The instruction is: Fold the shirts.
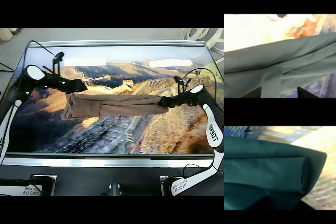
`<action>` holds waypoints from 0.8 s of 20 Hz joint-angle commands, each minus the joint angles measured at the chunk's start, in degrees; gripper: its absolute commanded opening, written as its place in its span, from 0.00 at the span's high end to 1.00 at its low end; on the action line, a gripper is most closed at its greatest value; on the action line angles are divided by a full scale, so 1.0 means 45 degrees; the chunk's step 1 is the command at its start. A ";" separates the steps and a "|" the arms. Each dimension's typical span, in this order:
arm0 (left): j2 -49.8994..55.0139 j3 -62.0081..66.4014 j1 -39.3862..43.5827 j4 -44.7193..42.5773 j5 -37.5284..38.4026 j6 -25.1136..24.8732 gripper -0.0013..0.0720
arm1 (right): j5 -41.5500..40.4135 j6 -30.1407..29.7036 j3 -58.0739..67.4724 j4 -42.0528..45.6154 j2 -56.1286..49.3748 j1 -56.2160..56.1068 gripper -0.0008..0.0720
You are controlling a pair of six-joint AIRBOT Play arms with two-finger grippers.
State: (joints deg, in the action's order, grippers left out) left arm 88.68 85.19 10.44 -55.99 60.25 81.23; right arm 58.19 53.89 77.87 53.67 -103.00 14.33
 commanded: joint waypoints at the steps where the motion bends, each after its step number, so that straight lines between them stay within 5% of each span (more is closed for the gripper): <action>1: 0.0311 0.0015 0.1302 0.0121 -0.0933 0.1321 0.28 | 0.0180 -0.0408 0.0010 -0.0996 -0.0112 -0.0282 0.96; 2: 0.0583 0.0015 0.1719 0.0121 -0.1282 0.1875 0.42 | 0.0466 -0.0991 0.0010 -0.1350 0.0092 -0.0282 0.96; 3: 0.0908 0.0015 0.2132 0.0126 -0.1603 0.2375 0.79 | 0.0695 -0.1350 0.0010 -0.1617 0.0432 -0.0282 0.96; 4: 0.1263 0.0019 0.2516 0.0136 -0.1933 0.2730 0.95 | 0.0981 -0.1389 0.0010 -0.1802 0.0967 -0.0282 0.96; 6: 0.2108 0.0019 0.3225 0.0821 -0.2492 0.3419 0.95 | 0.1399 -0.1491 0.0010 -0.1972 0.2375 -0.0306 0.96; 16: 0.5377 0.0029 0.6523 1.0418 -0.7145 0.3055 0.95 | 0.5333 0.0097 0.0005 -0.1991 0.9156 -0.0306 0.96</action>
State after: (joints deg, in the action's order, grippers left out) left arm 110.21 85.30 35.20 -22.85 35.77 95.79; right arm 77.93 51.18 77.87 44.82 -68.97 12.99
